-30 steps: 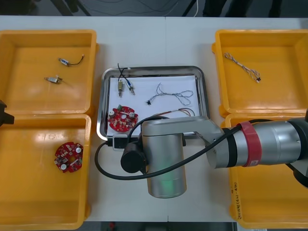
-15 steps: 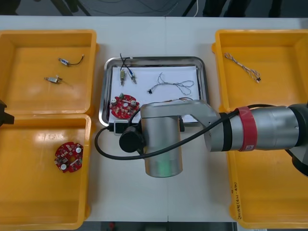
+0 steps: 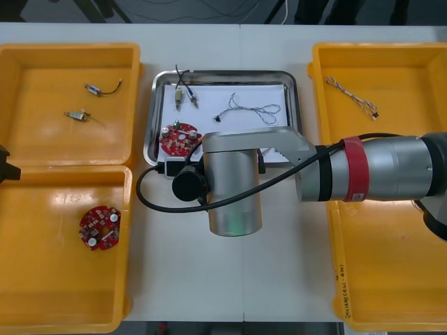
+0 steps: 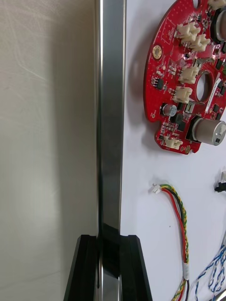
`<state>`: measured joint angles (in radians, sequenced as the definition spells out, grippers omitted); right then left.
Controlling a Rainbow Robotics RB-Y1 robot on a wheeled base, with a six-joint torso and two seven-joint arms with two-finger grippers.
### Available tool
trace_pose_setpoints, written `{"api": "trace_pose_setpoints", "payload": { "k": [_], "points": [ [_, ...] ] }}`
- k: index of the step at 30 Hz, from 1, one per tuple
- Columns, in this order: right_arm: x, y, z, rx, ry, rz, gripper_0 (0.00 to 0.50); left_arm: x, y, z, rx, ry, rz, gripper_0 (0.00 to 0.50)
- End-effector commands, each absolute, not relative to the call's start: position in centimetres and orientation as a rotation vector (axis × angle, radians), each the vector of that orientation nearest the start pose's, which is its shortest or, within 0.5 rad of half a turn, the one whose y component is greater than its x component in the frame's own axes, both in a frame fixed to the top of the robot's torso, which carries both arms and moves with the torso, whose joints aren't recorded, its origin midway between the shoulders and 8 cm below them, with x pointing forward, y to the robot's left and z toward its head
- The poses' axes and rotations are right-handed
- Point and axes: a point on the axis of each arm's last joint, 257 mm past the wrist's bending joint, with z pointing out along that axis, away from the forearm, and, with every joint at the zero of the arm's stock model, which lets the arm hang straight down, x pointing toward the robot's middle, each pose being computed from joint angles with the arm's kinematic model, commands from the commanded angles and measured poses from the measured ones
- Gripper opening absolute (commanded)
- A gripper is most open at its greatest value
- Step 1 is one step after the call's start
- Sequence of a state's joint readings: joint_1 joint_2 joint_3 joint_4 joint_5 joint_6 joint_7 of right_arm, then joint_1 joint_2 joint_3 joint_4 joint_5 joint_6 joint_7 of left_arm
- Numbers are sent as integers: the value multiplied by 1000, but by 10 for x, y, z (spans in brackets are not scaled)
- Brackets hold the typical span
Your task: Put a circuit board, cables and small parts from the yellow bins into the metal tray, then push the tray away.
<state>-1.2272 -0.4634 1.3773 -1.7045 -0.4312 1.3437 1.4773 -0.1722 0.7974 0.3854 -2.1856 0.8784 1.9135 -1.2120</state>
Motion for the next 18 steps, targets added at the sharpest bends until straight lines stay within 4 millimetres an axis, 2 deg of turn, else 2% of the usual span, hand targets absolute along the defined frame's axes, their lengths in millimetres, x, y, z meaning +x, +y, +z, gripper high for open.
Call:
{"api": "trace_pose_setpoints", "payload": {
  "k": [1, 18],
  "points": [
    [513, 21, -204, -1723, 1600, -706, 0, 374, 392, -138, -2, 2612, 39, 500],
    [548, 14, -190, -1631, 1640, -713, 0, 374, 392, -138, -2, 2612, 39, 500]
  ]
}}
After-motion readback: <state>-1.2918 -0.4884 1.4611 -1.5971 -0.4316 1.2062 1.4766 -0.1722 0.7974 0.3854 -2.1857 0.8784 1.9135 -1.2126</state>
